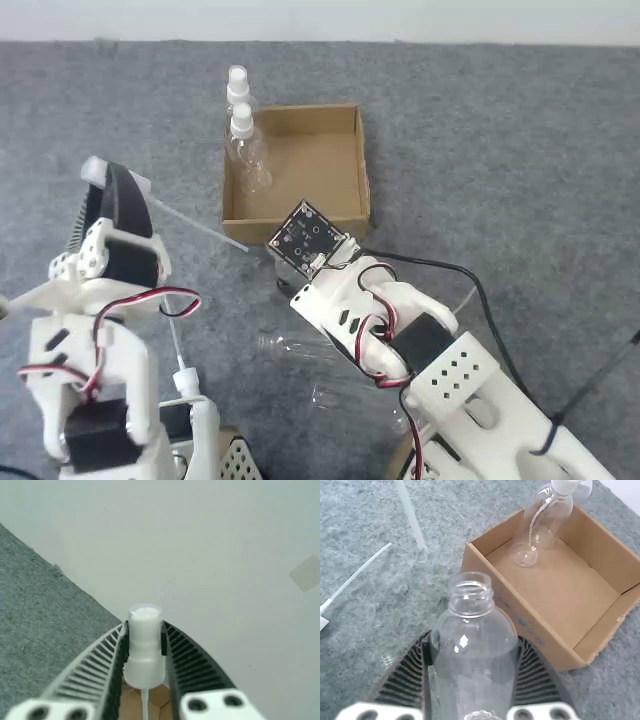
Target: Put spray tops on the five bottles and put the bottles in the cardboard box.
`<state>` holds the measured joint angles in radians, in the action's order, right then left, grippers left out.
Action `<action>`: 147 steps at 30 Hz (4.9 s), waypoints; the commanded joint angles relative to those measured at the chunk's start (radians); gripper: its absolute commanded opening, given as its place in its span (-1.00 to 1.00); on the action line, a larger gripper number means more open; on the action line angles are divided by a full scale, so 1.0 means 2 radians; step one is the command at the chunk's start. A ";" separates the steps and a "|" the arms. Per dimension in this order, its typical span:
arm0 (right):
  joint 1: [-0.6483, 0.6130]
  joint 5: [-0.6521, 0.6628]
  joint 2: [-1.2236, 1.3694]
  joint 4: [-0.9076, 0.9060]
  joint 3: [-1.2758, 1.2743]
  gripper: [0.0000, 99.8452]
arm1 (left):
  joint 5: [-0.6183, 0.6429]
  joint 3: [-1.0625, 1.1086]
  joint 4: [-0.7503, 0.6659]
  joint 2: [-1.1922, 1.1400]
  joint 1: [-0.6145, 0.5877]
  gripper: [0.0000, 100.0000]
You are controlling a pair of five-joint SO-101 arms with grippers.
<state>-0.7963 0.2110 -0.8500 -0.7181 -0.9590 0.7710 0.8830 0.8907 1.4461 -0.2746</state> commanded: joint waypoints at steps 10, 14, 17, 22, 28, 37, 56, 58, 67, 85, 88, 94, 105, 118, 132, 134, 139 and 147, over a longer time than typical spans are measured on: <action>-0.021 0.033 -0.023 0.006 0.005 -0.99 | 0.005 0.004 -0.027 0.005 0.024 -0.98; -0.021 0.033 -0.022 0.006 0.005 -0.99 | 0.004 0.005 -0.026 0.006 0.041 -0.98; -0.021 0.033 -0.023 0.006 0.005 -0.99 | 0.003 0.009 -0.026 0.006 0.044 -0.98; -0.021 0.033 -0.023 0.006 0.005 -0.99 | 0.003 0.021 -0.027 0.006 0.045 -0.98; -0.021 0.033 -0.023 0.006 0.005 -0.99 | 0.003 0.029 -0.027 0.005 0.046 -0.98; -0.020 0.033 -0.021 0.010 0.005 -0.99 | -0.022 0.056 -0.023 0.006 0.114 -0.98; -0.018 0.033 -0.023 0.020 -0.003 -0.99 | -0.048 0.097 -0.012 0.006 0.189 -0.98; -0.018 0.033 -0.023 0.020 -0.003 -0.99 | -0.048 0.099 -0.012 0.006 0.195 -0.98; -0.018 0.033 -0.023 0.020 -0.003 -0.99 | -0.048 0.108 0.003 0.006 0.199 -0.98; 0.003 0.032 -0.024 0.021 -0.001 -0.99 | -0.087 0.137 0.030 0.006 0.258 -0.98; 0.003 0.032 -0.024 0.028 -0.002 -0.99 | -0.087 0.138 0.033 0.006 0.258 -0.98; 0.017 0.021 -0.023 0.035 -0.002 -0.99 | -0.087 0.122 0.063 0.006 0.259 -0.98; 0.019 -0.087 -0.018 0.063 -0.002 -0.99 | -0.087 0.112 0.070 0.006 0.259 -0.97; 0.019 -0.117 -0.023 0.063 -0.002 -0.99 | -0.088 0.115 0.087 0.006 0.293 -0.86; 0.019 -0.088 -0.022 0.063 -0.002 -0.99 | -0.085 0.098 0.113 0.007 0.292 -0.46; 0.020 -0.088 -0.023 0.063 -0.002 -0.99 | -0.085 0.093 0.114 0.007 0.292 -0.46; 0.020 -0.087 -0.023 0.063 -0.002 -0.99 | -0.085 0.072 0.140 0.007 0.292 -0.46; 0.020 -0.087 -0.023 0.063 -0.002 -0.99 | -0.084 0.056 0.135 0.007 0.229 -0.46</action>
<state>-0.7687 0.0222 -0.8531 -0.6183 -0.9958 0.6007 1.0579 1.1776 1.4477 0.2532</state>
